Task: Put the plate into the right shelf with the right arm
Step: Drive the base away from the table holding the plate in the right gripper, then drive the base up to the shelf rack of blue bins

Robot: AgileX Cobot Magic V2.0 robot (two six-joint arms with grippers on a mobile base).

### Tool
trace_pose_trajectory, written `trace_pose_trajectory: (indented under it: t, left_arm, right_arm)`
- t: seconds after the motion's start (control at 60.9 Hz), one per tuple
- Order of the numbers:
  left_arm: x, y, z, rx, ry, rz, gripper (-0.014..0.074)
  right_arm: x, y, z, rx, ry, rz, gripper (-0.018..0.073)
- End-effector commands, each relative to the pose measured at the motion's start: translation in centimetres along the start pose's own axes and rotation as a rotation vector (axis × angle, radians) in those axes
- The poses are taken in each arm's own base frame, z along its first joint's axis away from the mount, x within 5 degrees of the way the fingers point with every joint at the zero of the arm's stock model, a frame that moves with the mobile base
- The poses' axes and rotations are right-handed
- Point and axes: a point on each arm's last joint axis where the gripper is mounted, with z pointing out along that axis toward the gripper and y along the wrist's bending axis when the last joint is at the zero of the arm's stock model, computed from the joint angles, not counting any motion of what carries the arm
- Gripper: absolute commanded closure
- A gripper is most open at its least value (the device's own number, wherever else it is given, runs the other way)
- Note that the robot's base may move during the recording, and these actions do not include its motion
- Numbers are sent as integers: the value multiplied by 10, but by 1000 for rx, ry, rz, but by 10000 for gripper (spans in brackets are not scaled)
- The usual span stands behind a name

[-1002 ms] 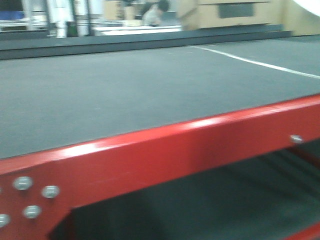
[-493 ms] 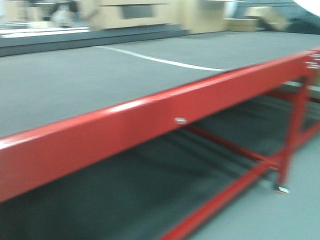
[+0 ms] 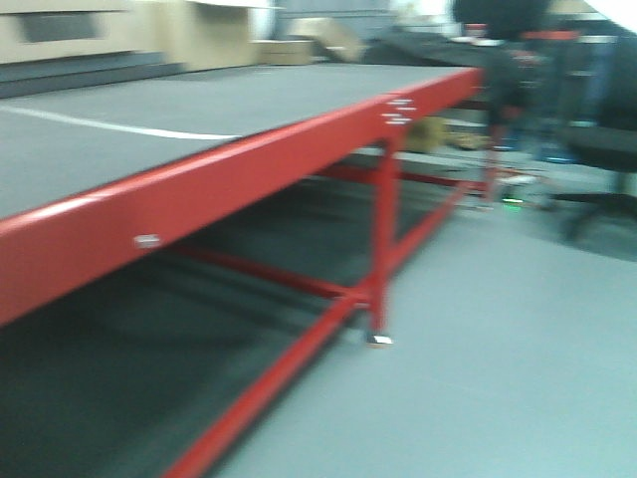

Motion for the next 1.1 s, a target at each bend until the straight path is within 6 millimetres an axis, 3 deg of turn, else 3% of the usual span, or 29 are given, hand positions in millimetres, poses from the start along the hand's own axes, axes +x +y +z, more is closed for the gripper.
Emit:
trace_pose_trajectory:
  t: [0.0, 1.084]
  left_arm:
    - [-5, 1, -1, -12, -89, -15, 724]
    - [-5, 1, -1, -12, -89, -15, 724]
  right_arm:
    - [-17, 3, -1, -18, -113, -15, 510]
    - [-17, 3, 0, -18, -107, -15, 510]
